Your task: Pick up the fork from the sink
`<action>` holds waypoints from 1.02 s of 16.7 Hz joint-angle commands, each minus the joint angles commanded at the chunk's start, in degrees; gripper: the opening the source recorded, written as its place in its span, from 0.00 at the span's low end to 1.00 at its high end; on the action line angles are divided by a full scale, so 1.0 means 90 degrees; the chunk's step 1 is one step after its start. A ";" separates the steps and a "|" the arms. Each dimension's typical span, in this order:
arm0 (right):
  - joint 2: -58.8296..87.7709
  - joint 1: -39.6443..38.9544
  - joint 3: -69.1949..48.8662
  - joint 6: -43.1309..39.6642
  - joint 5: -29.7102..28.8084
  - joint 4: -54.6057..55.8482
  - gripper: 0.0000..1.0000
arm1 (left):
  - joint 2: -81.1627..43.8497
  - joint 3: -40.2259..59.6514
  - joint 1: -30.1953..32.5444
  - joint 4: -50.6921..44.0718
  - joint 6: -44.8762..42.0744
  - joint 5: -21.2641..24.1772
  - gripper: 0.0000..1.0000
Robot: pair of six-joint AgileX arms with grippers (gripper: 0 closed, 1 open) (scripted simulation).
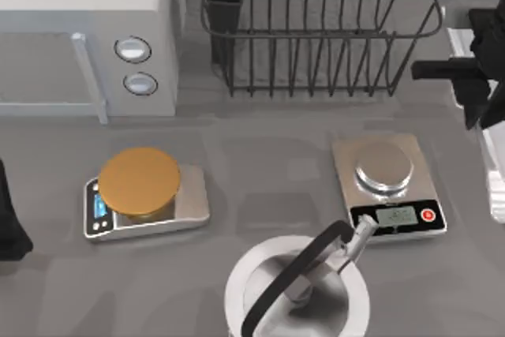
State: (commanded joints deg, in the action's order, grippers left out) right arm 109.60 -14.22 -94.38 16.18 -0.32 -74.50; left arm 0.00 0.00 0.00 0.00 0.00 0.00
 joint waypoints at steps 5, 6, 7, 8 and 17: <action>0.0172 -0.0034 0.1066 0.0005 0.0001 0.1166 0.00 | 0.0000 0.0000 0.0000 0.0000 0.0000 0.0000 1.00; 0.0201 -0.0044 0.1269 -0.0007 0.0007 0.1394 0.00 | 0.0000 0.0000 0.0000 0.0000 0.0000 0.0000 1.00; 0.0225 -0.0052 0.1450 -0.0021 0.0014 0.1604 0.00 | 0.0000 0.0000 0.0000 0.0000 0.0000 0.0000 1.00; 0.0244 -0.0058 0.1598 -0.0034 0.0020 0.1782 0.00 | 0.0000 0.0000 0.0000 0.0000 0.0000 0.0000 1.00; 0.0266 -0.0064 0.1774 -0.0053 0.0028 0.2009 0.23 | 0.0000 0.0000 0.0000 0.0000 0.0000 0.0000 1.00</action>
State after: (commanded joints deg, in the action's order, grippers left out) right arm 111.99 -14.80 -78.41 15.71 -0.07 -56.42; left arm 0.00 0.00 0.00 0.00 0.00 0.00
